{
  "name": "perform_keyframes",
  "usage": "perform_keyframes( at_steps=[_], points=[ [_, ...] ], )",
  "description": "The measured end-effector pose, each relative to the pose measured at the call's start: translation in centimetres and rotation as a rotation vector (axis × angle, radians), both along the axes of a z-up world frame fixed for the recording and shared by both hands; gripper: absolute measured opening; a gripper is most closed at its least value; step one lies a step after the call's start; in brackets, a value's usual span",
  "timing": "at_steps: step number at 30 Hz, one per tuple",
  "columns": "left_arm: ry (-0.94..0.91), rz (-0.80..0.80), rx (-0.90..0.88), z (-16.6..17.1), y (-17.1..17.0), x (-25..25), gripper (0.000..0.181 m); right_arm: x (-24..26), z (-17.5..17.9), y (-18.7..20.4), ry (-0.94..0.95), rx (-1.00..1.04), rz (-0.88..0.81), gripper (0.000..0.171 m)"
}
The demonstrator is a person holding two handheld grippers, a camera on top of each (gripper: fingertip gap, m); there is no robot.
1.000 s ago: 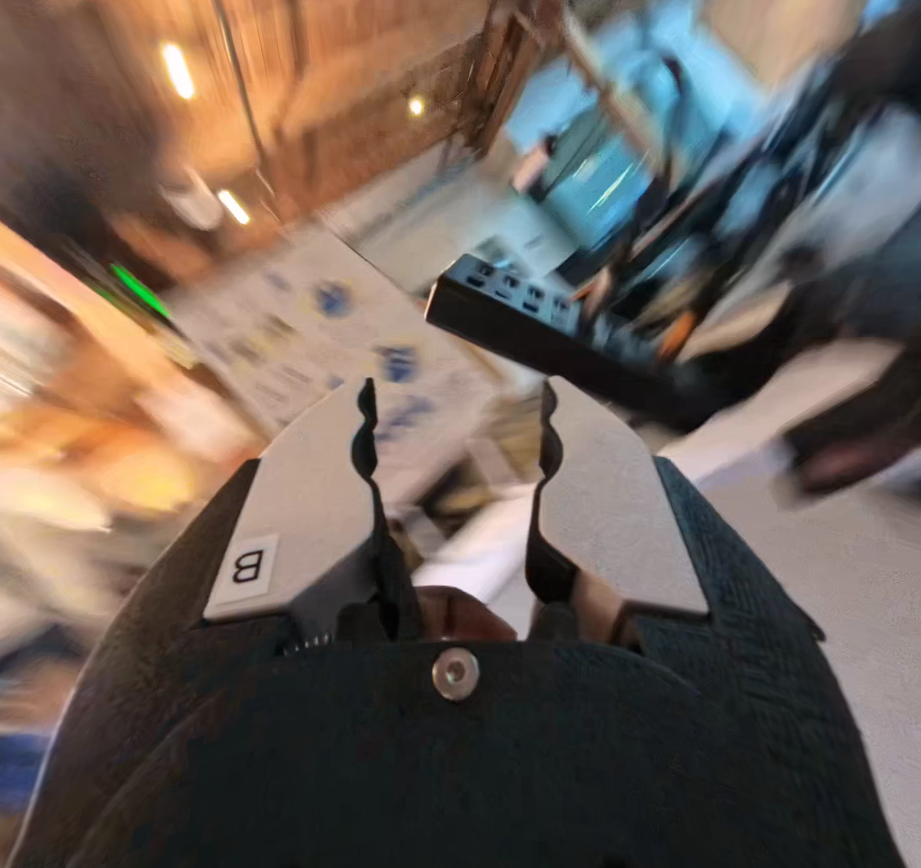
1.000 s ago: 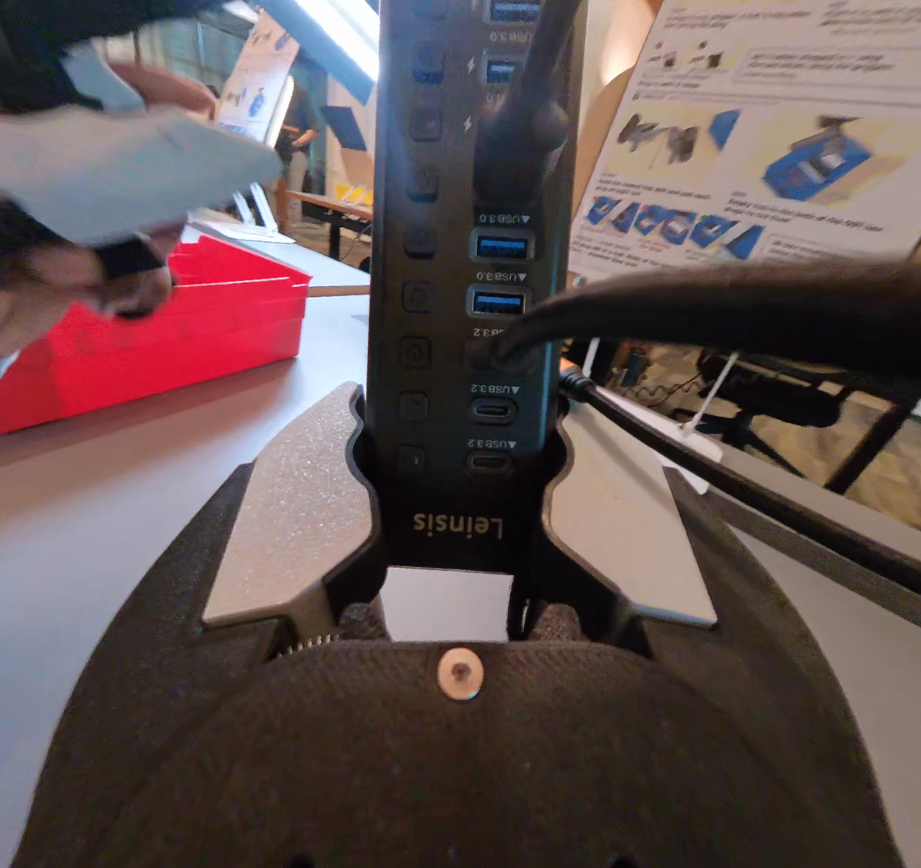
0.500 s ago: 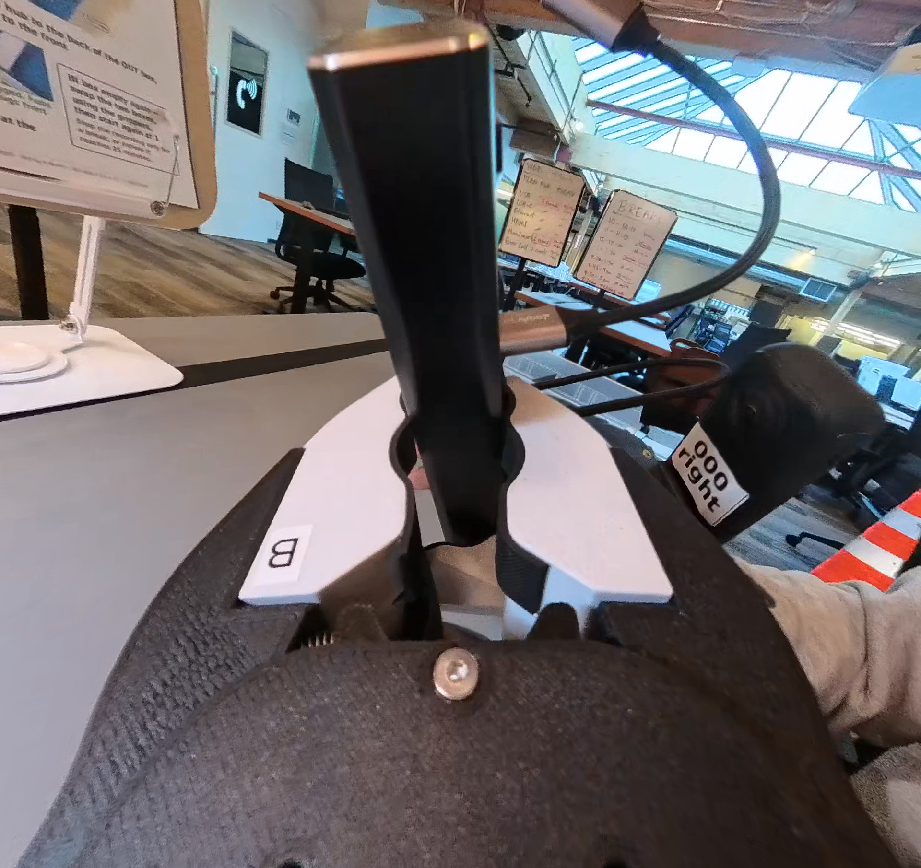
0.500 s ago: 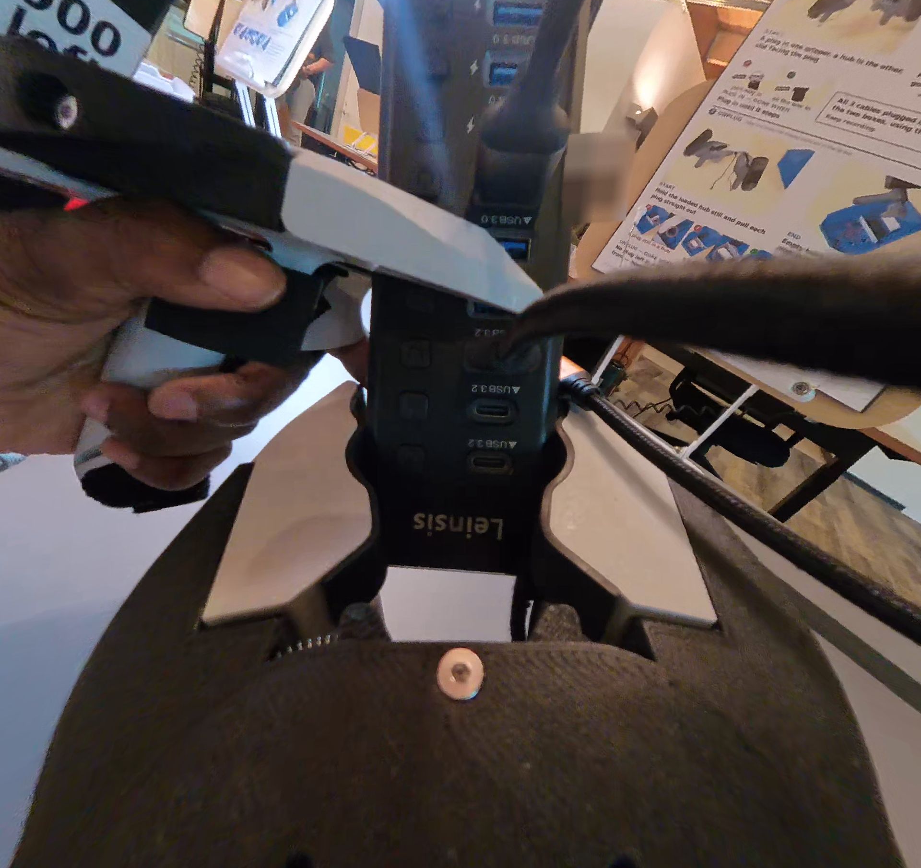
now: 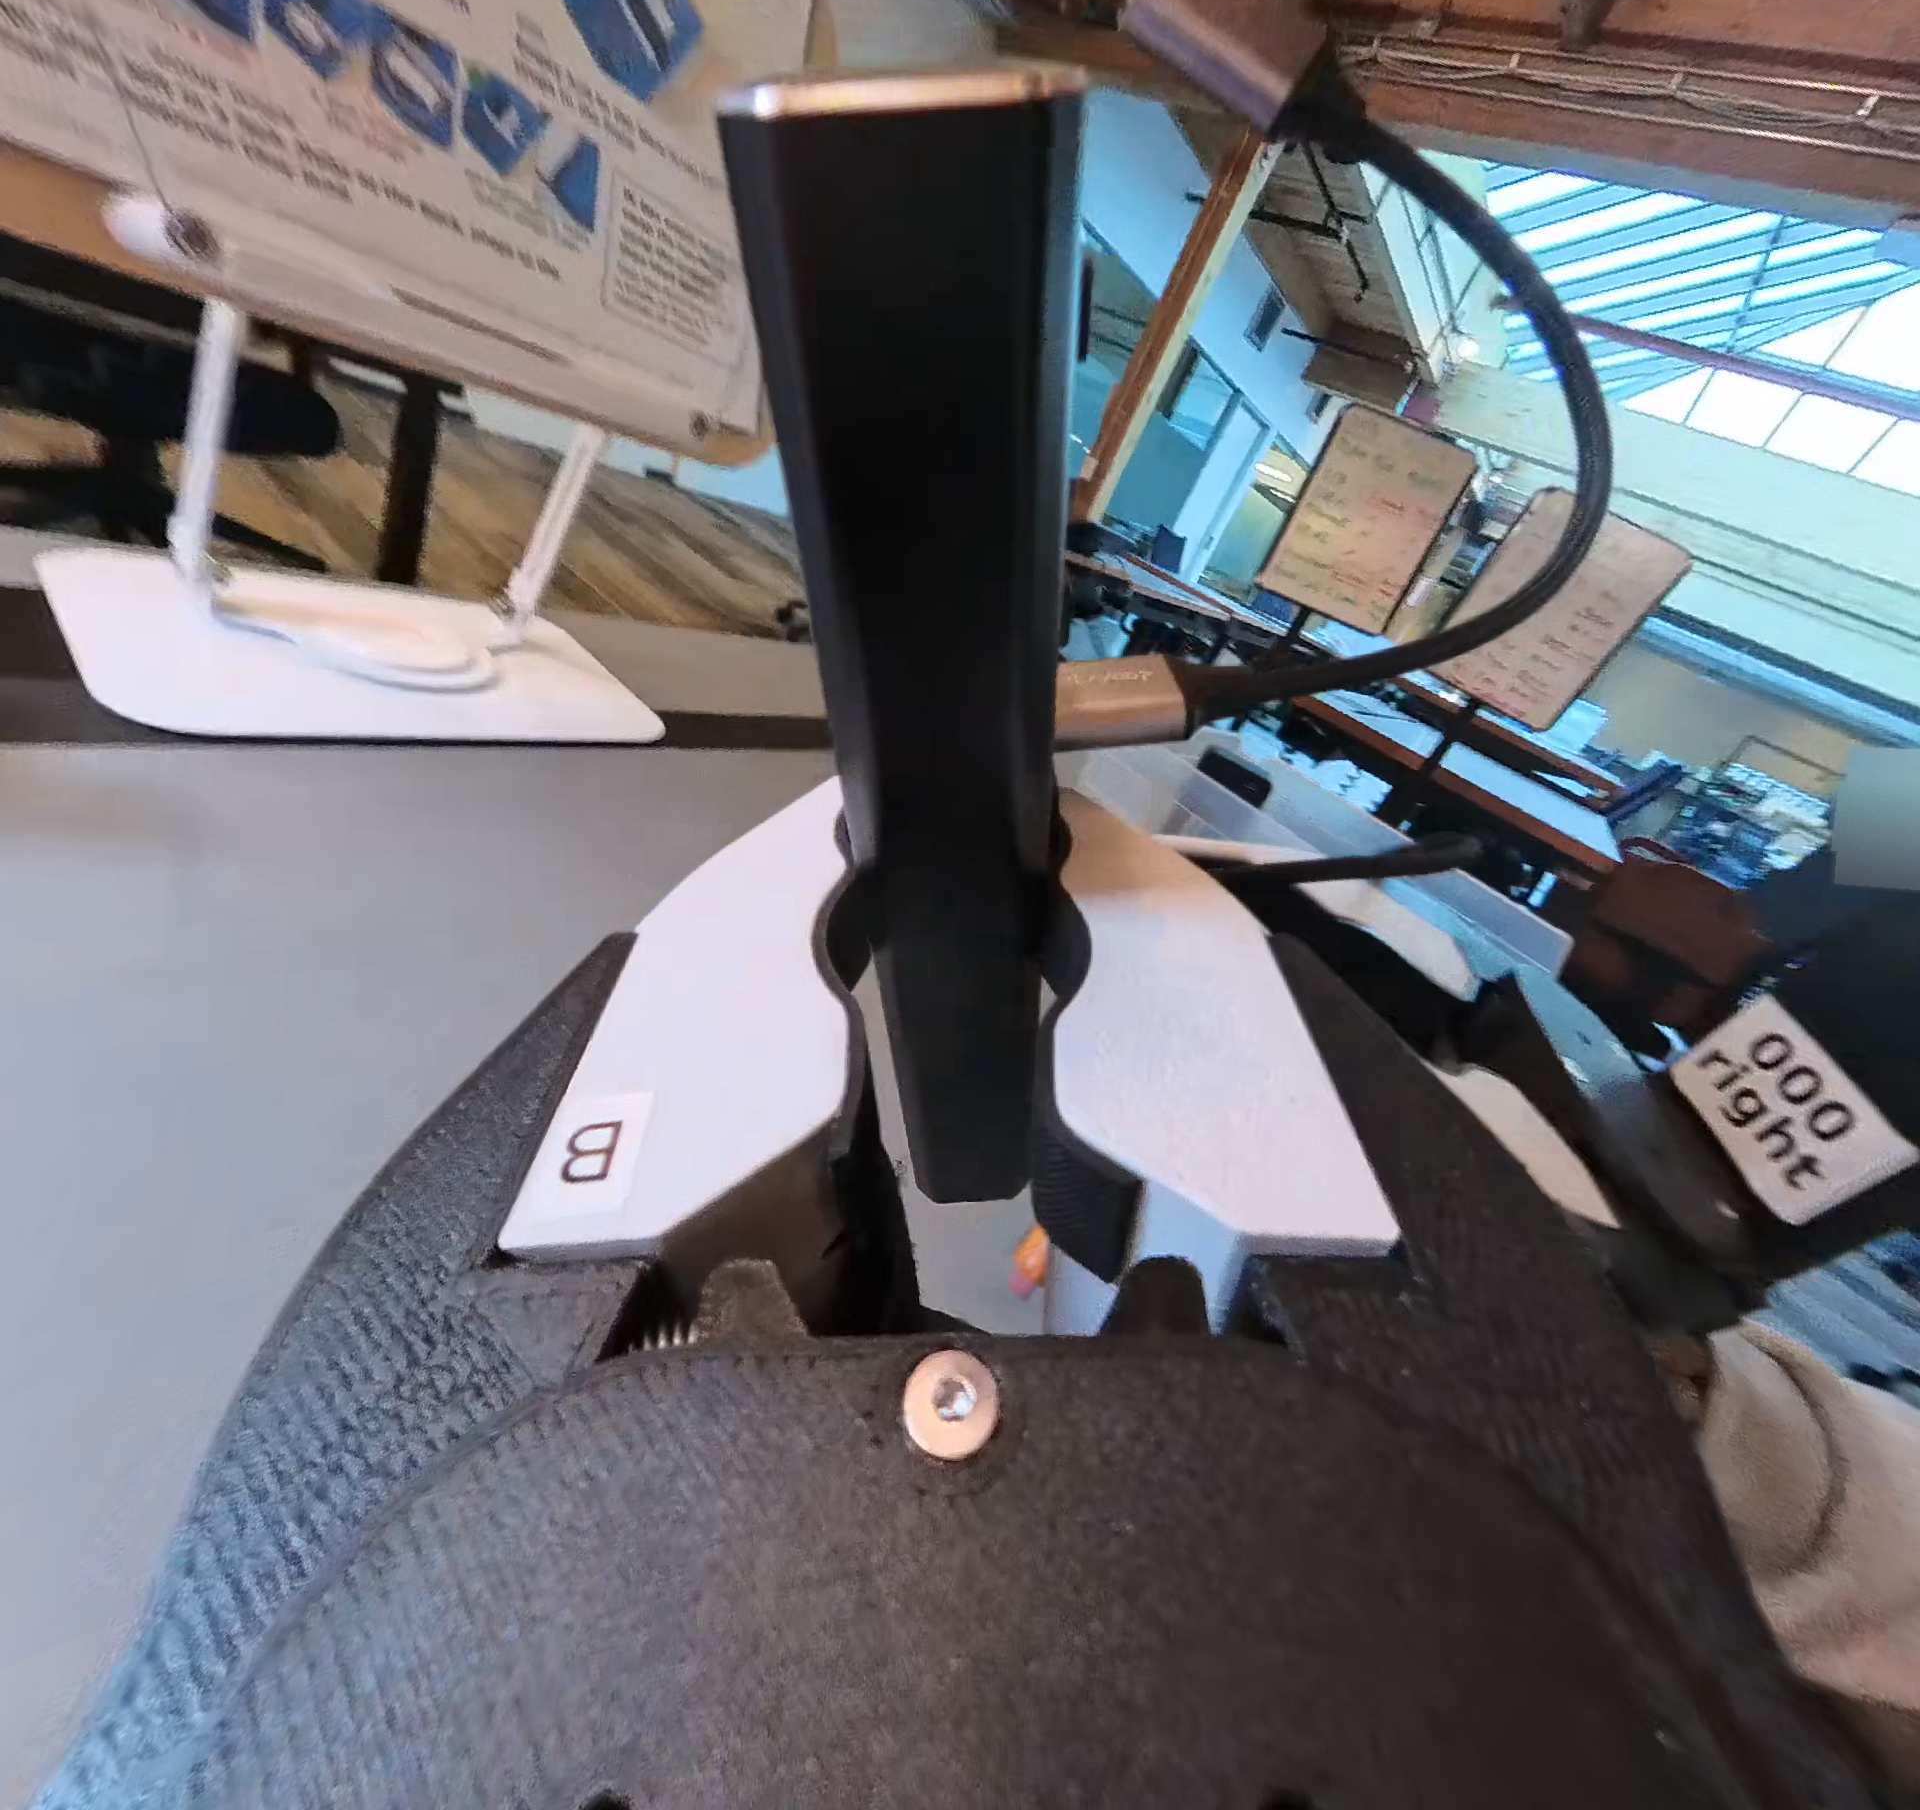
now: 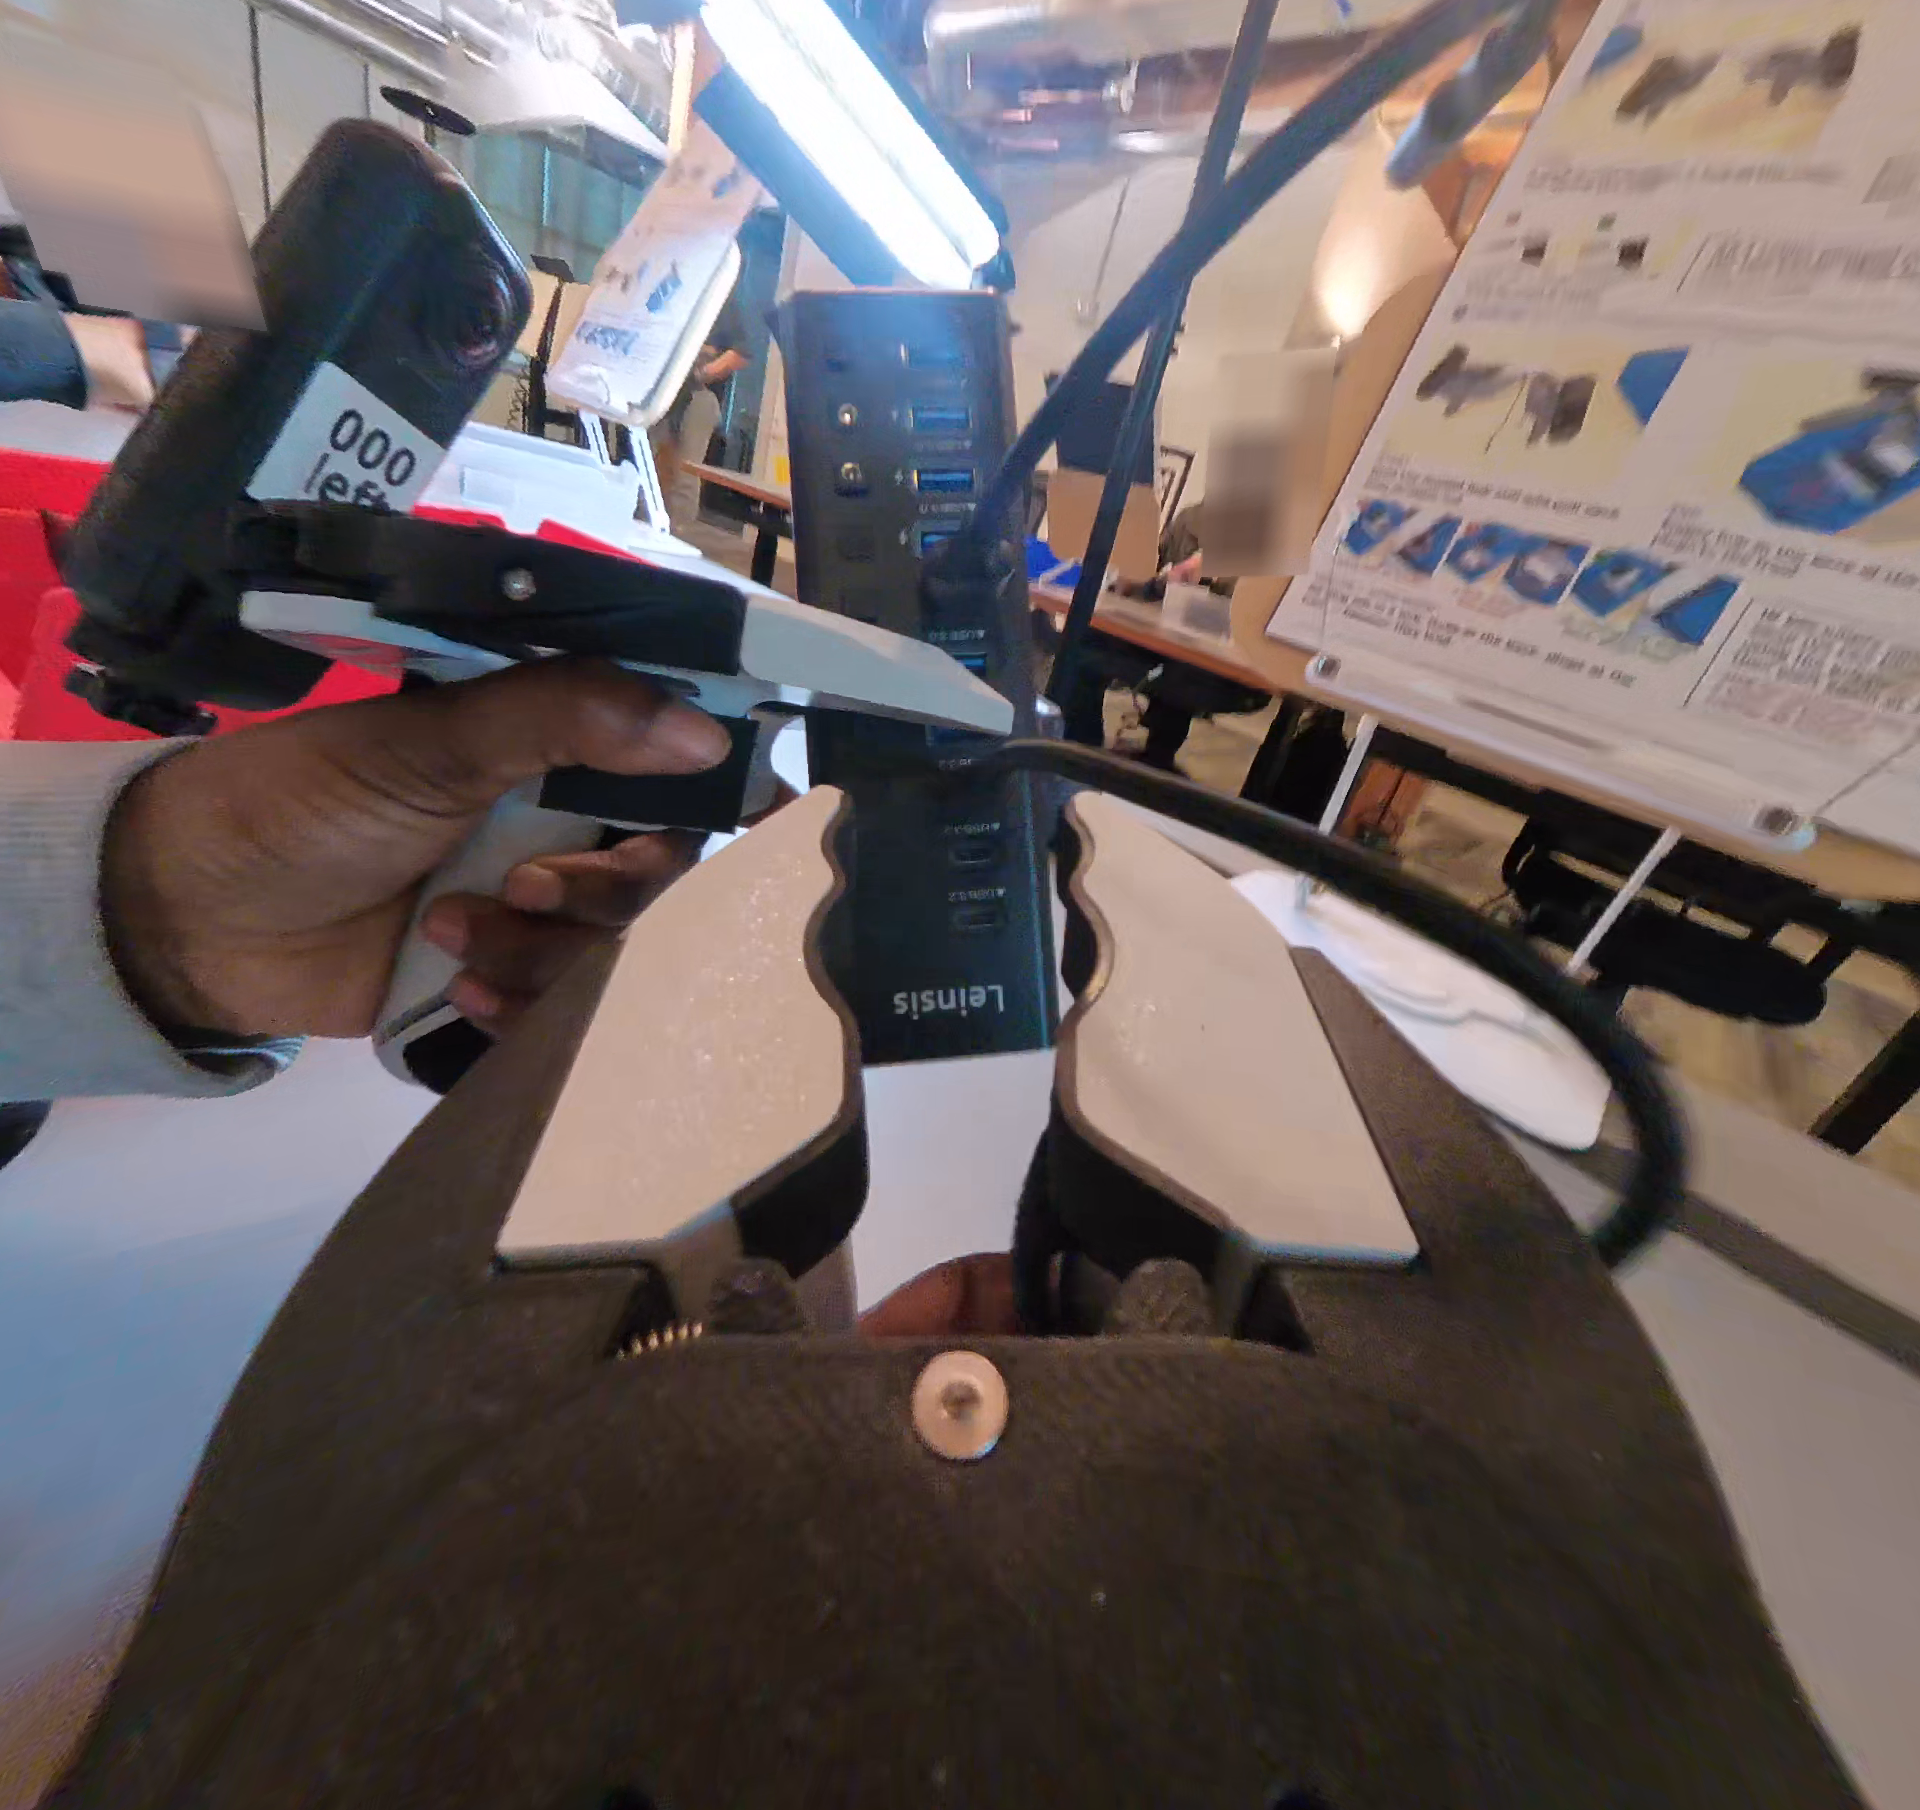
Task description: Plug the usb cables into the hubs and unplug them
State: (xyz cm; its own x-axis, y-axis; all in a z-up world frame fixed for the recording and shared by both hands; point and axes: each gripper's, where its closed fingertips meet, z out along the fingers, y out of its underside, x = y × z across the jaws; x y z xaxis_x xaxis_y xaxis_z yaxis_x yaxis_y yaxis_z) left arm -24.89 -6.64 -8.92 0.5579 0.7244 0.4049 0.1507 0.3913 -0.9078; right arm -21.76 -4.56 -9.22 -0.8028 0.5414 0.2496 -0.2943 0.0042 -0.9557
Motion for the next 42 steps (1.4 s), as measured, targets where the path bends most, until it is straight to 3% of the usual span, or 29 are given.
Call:
perform_keyframes(
  at_steps=[4,9,18,24,25,27,28,30,34,39,42],
  points=[
    [-0.033,-0.049,-0.037,-1.1,1.5,0.2,0.029,-0.5,-0.6,0.2,-0.097,-0.018,0.013,0.022],
    [-0.050,-0.087,-0.072,-1.8,2.3,0.4,0.029,-1.0,-1.7,0.1,-0.140,0.058,-0.006,0.016],
    [-0.045,-0.070,-0.085,-2.2,1.6,0.0,0.029,-1.3,-3.0,-0.1,-0.159,0.152,-0.048,0.015],
    [0.062,-0.035,-0.242,-1.6,1.5,0.0,0.030,-1.3,-2.5,0.0,-0.082,0.151,-0.111,0.014],
    [0.046,0.018,-0.246,-1.7,0.7,-0.5,0.029,-0.9,-1.8,0.2,-0.071,0.115,-0.094,0.015],
    [0.033,0.294,-0.394,-2.6,-5.2,-2.8,0.028,0.4,2.6,2.1,0.016,-0.052,-0.076,0.015],
    [-0.014,0.290,-0.274,-2.4,-6.7,-3.0,0.028,0.5,4.5,3.4,0.013,-0.115,-0.082,0.015],
    [-0.023,0.145,-0.003,-0.7,-5.5,-1.9,0.028,0.0,5.8,4.7,-0.080,-0.186,-0.036,0.015],
    [0.069,0.016,-0.023,1.1,-1.3,-0.5,0.028,-2.0,4.2,5.9,-0.266,-0.179,0.042,0.015],
    [0.054,0.001,0.071,0.0,-2.3,-0.3,0.028,0.4,7.3,7.4,-0.546,-0.262,0.320,0.015],
    [0.061,-0.040,0.109,-0.1,-1.8,-0.1,0.028,2.1,9.5,9.6,-0.602,-0.175,0.385,0.015]
  ],
)
